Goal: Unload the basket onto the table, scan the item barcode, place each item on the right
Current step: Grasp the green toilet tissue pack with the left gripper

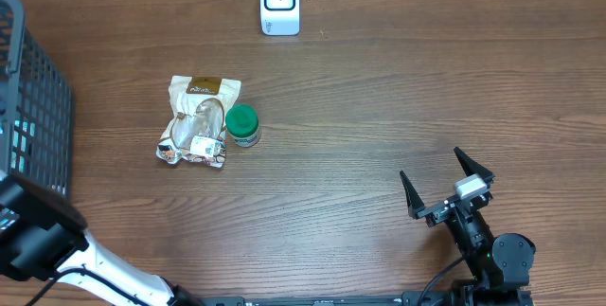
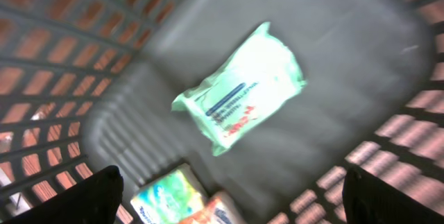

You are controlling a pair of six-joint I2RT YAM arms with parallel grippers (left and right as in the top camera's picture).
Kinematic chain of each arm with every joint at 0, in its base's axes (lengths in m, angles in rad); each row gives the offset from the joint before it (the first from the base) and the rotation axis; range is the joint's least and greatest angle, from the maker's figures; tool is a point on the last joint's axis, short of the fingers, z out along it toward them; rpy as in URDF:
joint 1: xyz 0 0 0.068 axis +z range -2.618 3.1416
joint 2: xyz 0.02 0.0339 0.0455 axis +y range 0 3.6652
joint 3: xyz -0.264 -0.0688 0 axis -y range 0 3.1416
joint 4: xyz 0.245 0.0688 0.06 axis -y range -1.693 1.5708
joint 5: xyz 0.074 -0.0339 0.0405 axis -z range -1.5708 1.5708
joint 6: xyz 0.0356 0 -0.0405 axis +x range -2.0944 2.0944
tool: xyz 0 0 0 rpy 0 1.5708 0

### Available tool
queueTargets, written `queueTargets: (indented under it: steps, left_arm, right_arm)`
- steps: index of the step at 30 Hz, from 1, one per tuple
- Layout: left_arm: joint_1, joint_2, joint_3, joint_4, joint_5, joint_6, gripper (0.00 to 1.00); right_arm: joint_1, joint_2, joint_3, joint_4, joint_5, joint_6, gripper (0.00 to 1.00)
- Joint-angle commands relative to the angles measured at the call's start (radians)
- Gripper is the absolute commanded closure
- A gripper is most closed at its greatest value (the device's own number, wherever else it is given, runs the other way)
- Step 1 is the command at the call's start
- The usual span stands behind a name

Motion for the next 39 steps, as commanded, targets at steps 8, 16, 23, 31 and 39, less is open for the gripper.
queueTargets:
  steps: [8,16,23,31,39]
  left_arm:
    - [0.043,0.114,-0.027,0.061,0.114,0.233,0.04]
    - [0.044,0.209,-0.027,0.079,0.109,0.326,0.06]
    - [0.051,0.278,-0.035,0.108,0.084,0.34,0.08]
    - [0.05,0.344,-0.036,0.12,0.085,0.373,0.17]
    - [0.049,0.356,-0.037,0.116,0.088,0.373,0.89]
  right_arm:
    - [0.001,-0.006,-0.011,0.002,-0.002,0.005,0.0]
    - [0.001,-0.006,-0.011,0.002,-0.002,0.005,0.0]
    - [0.001,-0.006,-0.011,0.003,-0.002,0.005,0.0]
    - [0.001,-0.006,-0.011,0.003,-0.002,0.005,0.0]
    - [0.001,-0.006,-0.011,0.003,-0.001,0.005,0.0]
